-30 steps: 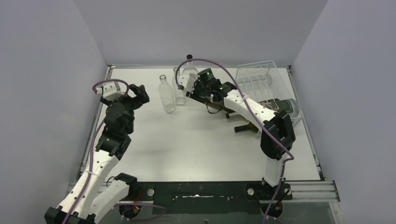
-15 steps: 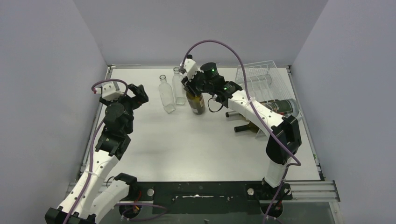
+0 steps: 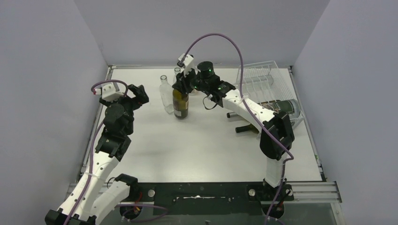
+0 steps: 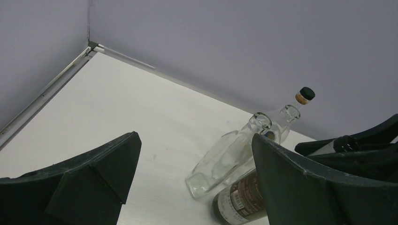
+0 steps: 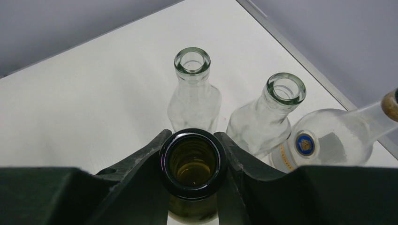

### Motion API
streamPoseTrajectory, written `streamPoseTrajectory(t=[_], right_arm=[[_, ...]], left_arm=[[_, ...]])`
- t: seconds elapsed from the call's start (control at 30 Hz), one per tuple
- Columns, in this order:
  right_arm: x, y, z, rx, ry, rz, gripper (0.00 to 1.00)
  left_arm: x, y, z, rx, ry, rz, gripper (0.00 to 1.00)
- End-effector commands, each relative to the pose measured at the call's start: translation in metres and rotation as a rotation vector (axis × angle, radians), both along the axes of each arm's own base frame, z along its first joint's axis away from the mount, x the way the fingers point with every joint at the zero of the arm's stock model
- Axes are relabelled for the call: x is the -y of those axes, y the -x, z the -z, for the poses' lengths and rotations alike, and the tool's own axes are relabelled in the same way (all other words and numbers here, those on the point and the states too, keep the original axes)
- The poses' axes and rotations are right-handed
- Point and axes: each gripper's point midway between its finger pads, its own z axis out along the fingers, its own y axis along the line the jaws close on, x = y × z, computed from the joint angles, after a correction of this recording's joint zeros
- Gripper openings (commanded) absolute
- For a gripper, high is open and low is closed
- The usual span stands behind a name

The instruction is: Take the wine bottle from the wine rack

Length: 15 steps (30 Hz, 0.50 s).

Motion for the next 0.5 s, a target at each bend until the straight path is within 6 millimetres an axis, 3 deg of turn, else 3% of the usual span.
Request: streamPoseTrajectory(t=[0.0, 0.27, 0.47], right_arm=[[-0.017, -0.011, -0.088, 0.165, -0.224, -0.023, 0.06], [-0.021, -0.03, -0.074, 0.14, -0.206, 0.01, 0.08], [-0.025, -0.031, -0.048, 0.093, -0.141, 0.009, 0.24]], left_arm=[[-0.001, 0.003, -0.026, 0.086, 0.023, 0.006, 0.91], [-0.003, 0.004, -0.028, 0.091, 0.024, 0.001, 0.91], [-0.003, 0.004, -0.028, 0.092, 0.024, -0.001, 0.91]])
